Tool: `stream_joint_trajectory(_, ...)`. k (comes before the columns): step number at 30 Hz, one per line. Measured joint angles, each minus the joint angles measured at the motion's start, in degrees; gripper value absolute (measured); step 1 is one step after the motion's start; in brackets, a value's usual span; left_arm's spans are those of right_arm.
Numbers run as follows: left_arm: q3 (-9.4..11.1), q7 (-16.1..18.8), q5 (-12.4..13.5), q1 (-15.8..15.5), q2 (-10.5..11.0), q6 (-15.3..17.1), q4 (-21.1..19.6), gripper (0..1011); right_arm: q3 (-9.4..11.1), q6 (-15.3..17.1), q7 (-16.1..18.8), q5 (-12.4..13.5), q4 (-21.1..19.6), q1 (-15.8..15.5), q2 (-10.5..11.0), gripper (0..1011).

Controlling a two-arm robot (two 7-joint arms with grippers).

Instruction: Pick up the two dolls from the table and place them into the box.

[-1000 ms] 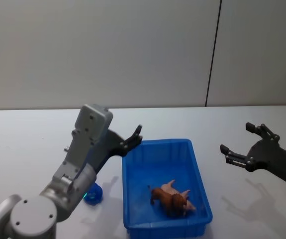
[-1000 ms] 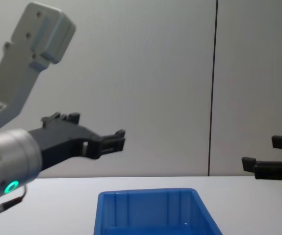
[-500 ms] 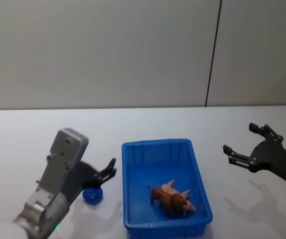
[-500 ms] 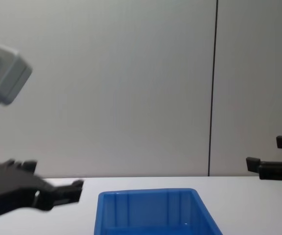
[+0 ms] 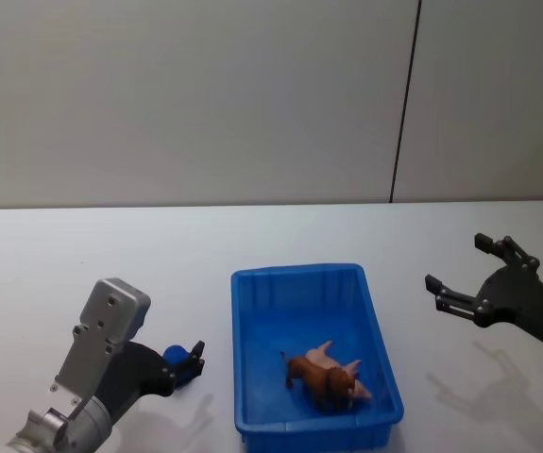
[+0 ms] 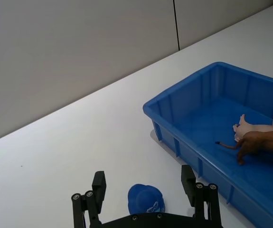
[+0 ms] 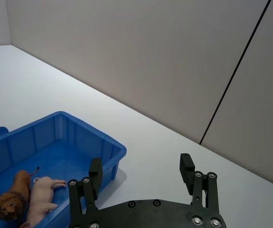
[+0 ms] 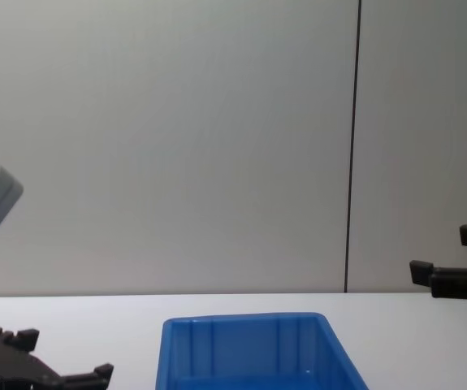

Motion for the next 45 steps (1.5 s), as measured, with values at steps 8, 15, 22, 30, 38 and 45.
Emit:
stream_joint_trajectory(8, -0.1, -3.6, 0.5, -1.4, -1.1, -1.3, 4.5, 1003, 0.0, 0.0, 0.0, 0.0, 0.0, 0.0, 0.0, 1001)
stream_joint_trajectory(15, -0.1, -6.6, 1.1, -3.3, -2.6, -2.5, 9.3, 1003, 0.0, 0.0, 0.0, 0.0, -0.1, -0.1, 0.1, 1001)
stream_joint_trajectory(22, -0.1, -9.3, 1.5, -5.0, -4.0, -3.3, 13.8, 1003, 0.0, 0.0, 0.0, 0.0, -0.1, -0.1, 0.1, 1001)
stream_joint_trajectory(30, -0.2, -11.5, 1.6, -6.5, -5.0, -3.9, 17.5, 909, 0.0, 0.0, 0.0, 0.0, -0.1, -0.1, 0.1, 1001)
stream_joint_trajectory(38, -0.4, -12.9, 1.7, -7.3, -5.6, -4.2, 19.6, 695, 0.0, 0.0, 0.0, 0.0, 0.0, -0.1, 0.1, 1001)
stream_joint_trajectory(45, -0.7, -13.6, 1.9, -7.8, -5.8, -4.5, 20.5, 564, 0.0, 0.0, 0.0, 0.0, 0.0, -0.1, 0.1, 1001)
